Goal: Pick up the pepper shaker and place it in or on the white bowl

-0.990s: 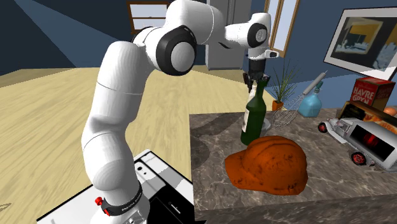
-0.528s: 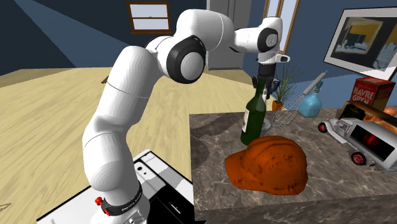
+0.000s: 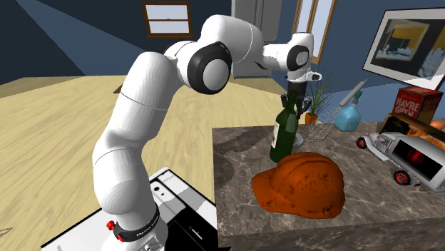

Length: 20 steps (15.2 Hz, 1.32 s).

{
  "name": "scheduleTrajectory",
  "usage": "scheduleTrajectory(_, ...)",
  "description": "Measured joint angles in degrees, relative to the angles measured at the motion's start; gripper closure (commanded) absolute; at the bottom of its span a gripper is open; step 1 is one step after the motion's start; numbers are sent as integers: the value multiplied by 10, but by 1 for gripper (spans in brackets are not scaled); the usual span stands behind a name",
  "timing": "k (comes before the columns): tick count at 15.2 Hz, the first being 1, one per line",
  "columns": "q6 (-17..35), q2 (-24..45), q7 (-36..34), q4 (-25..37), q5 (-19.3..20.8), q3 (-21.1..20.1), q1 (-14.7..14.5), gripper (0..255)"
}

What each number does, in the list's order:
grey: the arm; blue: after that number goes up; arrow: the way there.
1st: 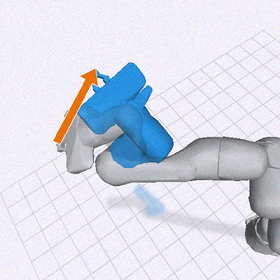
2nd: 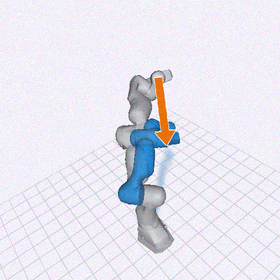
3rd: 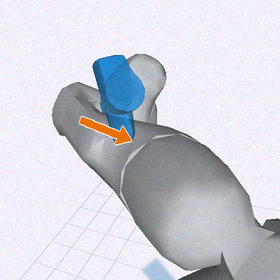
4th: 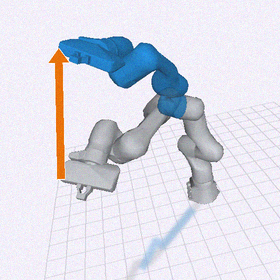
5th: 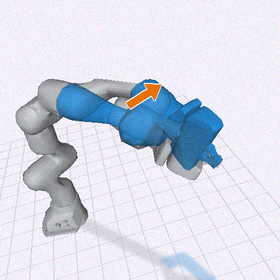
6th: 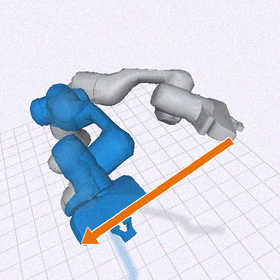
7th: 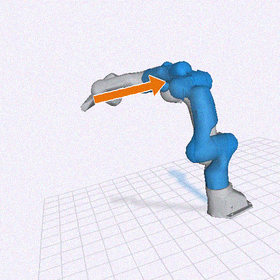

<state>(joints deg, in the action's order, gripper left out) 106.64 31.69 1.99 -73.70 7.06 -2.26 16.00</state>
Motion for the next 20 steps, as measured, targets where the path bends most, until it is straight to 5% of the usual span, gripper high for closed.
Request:
scheduleTrajectory(12,42,6,-4,-36,2,1,1,255)
scheduleTrajectory(13,42,6,-4,-36,2,1,1,0)
scheduleTrajectory(20,35,2,-5,-33,1,0,0,0)
